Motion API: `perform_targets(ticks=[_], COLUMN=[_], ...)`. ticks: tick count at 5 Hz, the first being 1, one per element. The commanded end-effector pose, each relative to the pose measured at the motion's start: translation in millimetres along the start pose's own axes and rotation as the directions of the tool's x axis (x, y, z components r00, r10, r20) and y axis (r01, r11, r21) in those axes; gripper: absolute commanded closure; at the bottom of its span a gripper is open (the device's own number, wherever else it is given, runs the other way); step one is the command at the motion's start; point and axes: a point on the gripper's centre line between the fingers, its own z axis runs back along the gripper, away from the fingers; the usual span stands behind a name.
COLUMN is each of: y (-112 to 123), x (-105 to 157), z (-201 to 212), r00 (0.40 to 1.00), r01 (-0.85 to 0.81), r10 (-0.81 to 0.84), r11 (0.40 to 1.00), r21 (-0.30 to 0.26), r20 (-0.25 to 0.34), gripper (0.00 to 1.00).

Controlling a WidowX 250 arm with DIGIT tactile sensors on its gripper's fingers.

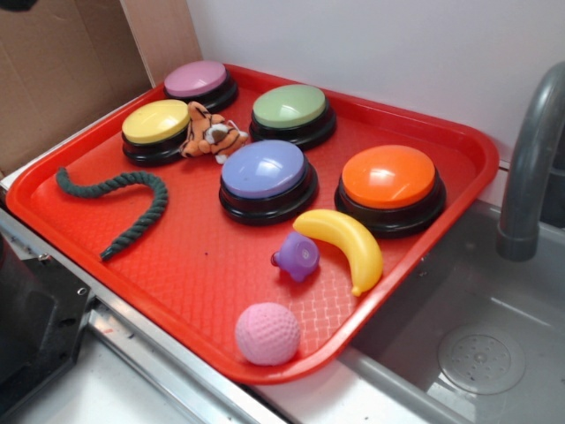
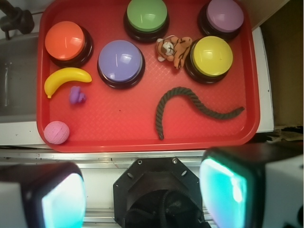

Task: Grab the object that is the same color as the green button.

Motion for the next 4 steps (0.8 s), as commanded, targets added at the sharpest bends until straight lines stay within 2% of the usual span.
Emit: perform_targets(ticks=[1, 2, 3, 4], y=[0.0, 16.1, 36.2, 56.0], x=[0.0, 4.3, 10.1, 10.2], z=[0.0, -11.6, -30.4, -52.2], r00=[1.0, 0.986, 0.944, 0.871], r01=[0.0, -0.163, -0.324, -0.482], r10=[0.0, 0.164, 0.325, 0.484], r11=[1.0, 0.986, 0.946, 0.875], r21=[0.0, -0.028, -0.015, -0.046], r20=[0.0, 0.031, 0.055, 0.081], gripper=[0.0, 0.0, 0.0, 0.0])
